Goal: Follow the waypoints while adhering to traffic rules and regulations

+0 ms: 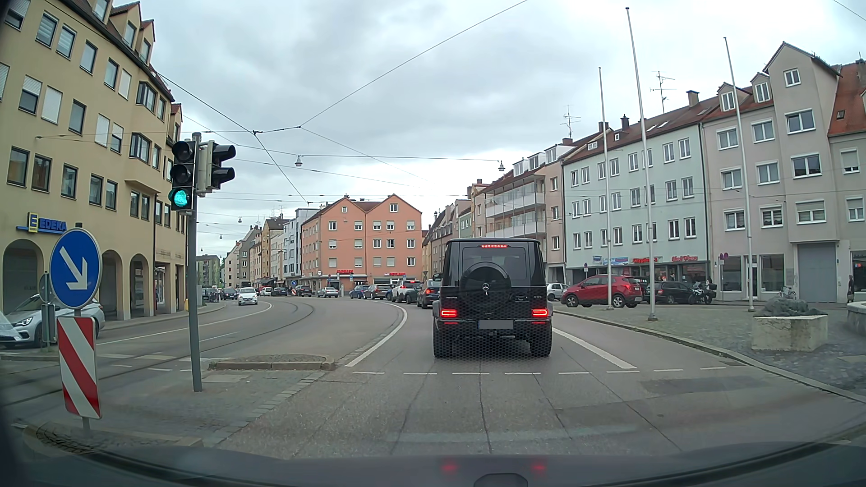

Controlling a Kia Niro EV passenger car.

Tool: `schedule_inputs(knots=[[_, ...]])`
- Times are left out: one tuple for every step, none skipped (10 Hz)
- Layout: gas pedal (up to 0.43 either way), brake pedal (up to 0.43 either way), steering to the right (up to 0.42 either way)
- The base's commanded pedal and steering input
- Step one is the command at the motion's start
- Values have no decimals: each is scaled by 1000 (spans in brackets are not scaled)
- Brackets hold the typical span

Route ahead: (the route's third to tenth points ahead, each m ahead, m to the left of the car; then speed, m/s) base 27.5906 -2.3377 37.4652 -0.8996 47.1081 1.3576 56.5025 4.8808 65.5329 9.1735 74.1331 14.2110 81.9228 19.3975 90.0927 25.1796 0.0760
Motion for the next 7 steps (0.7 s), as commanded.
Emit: schedule_inputs(knots=[[0, 201, 20], [0, 207, 20], [0, 207, 20], [0, 207, 20], [0, 207, 20], [0, 207, 20], [0, 207, 20]])
